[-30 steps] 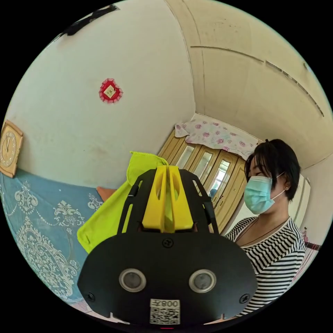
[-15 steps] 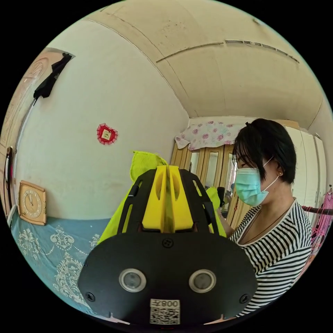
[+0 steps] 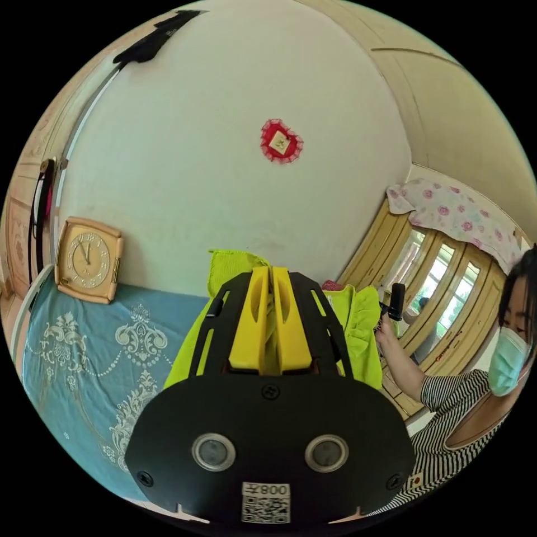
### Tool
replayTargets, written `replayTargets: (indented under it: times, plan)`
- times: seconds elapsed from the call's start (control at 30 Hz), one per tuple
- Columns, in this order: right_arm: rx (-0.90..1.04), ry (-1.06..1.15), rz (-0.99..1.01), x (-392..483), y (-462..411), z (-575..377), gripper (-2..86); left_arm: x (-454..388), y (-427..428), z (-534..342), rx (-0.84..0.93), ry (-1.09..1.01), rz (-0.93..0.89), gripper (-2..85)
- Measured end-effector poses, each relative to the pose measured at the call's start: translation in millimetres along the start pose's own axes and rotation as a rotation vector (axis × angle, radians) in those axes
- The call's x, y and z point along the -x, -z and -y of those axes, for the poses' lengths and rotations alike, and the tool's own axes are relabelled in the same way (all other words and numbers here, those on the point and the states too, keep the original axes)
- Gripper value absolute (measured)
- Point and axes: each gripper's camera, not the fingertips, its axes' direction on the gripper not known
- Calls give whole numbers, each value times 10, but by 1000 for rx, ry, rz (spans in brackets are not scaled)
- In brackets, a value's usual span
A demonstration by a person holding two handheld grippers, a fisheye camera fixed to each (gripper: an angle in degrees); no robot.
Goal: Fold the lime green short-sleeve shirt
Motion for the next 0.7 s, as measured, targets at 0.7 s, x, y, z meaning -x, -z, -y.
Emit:
replayTargets:
  times: [0.7]
  plan:
    - [593, -700, -20, -1359, -2056, -2488, 51, 2878, 267, -3169, 497, 679, 188, 96]
